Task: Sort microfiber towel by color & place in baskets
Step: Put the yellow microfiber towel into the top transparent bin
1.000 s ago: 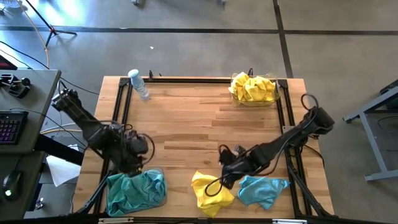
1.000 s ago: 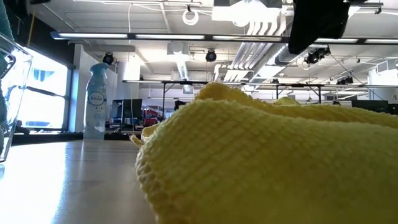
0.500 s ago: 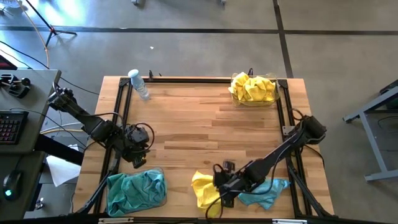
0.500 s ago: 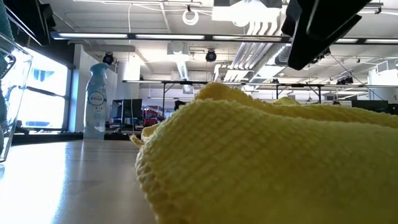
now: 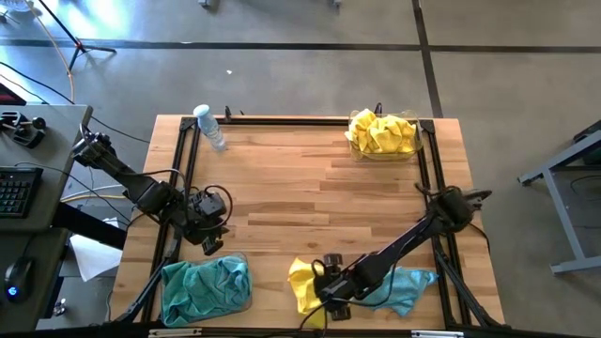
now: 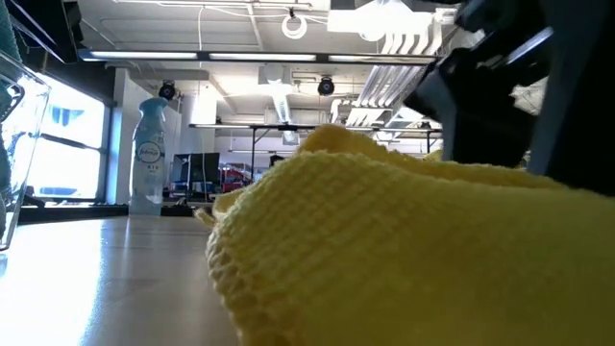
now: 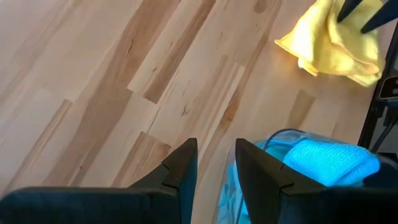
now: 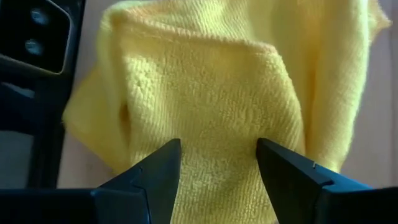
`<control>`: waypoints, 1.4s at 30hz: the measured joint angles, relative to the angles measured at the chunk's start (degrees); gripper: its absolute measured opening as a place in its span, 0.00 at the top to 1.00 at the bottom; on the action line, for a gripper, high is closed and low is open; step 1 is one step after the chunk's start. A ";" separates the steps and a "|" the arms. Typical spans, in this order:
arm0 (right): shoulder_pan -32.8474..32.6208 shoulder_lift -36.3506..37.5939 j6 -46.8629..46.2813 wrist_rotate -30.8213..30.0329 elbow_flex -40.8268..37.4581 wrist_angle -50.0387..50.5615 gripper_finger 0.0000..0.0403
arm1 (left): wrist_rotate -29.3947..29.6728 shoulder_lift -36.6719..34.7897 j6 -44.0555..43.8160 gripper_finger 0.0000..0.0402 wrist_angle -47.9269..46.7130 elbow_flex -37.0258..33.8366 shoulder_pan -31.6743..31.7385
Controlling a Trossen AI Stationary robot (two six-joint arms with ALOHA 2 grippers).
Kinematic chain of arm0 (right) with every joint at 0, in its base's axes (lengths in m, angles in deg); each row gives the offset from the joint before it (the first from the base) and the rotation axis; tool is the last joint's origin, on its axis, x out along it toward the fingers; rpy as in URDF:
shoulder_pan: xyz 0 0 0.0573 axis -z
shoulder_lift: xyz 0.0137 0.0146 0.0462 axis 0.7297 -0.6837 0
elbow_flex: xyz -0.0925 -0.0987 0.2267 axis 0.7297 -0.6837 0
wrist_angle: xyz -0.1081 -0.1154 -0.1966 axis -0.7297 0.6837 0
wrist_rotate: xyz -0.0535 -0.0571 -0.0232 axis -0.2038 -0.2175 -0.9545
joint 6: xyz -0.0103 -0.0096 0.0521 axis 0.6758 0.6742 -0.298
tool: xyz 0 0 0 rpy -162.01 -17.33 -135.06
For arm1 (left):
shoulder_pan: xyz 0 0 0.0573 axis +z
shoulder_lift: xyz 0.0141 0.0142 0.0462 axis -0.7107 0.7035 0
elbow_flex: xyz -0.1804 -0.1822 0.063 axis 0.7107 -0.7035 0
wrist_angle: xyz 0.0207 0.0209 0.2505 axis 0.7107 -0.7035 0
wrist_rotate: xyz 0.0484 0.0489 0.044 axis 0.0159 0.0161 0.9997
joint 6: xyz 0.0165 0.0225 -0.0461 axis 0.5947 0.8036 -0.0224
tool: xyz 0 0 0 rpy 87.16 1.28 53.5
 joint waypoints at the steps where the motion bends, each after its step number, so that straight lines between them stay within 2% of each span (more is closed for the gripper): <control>1: 0.18 -1.08 0.87 -0.13 0.98 -0.05 0.48 | 0.12 0.00 -0.16 0.75 0.00 0.00 0.00; 5: 1.03 -6.24 4.75 -1.02 5.22 1.93 0.48 | 0.30 0.00 -0.15 0.75 0.02 0.00 0.04; 8: 1.54 -9.80 5.83 -0.47 9.48 7.29 0.50 | 1.28 0.00 -0.15 0.75 0.02 0.00 0.07; 11: 2.23 -11.81 4.40 0.83 12.75 12.50 0.61 | 1.72 0.00 -0.12 0.75 0.00 0.00 0.07; 16: 3.39 -10.24 4.13 0.44 13.94 21.08 0.94 | 1.93 0.00 -0.11 0.75 -0.02 0.00 0.07; 17: 3.67 -9.59 4.33 0.36 13.80 22.80 0.96 | 2.19 0.00 -0.08 0.75 -0.04 0.00 0.07; 21: 5.25 -6.68 1.92 -2.83 13.40 33.44 0.93 | 4.33 0.00 0.97 0.75 -0.09 0.00 0.07; 25: 7.47 -1.12 1.05 -6.19 13.45 42.28 0.98 | 5.46 0.00 3.56 0.75 -0.11 0.00 1.05; 30: 10.91 9.63 -2.83 -11.10 8.61 43.26 0.98 | 5.55 0.00 6.42 0.75 -0.70 0.00 4.69; 37: 17.43 30.59 -20.18 -20.28 -4.50 42.77 0.99 | 5.47 0.00 12.23 0.75 -0.76 0.00 11.53; 42: 26.42 43.95 -30.48 -25.41 -12.13 42.85 0.99 | 4.85 0.00 14.69 0.75 -0.74 0.00 16.48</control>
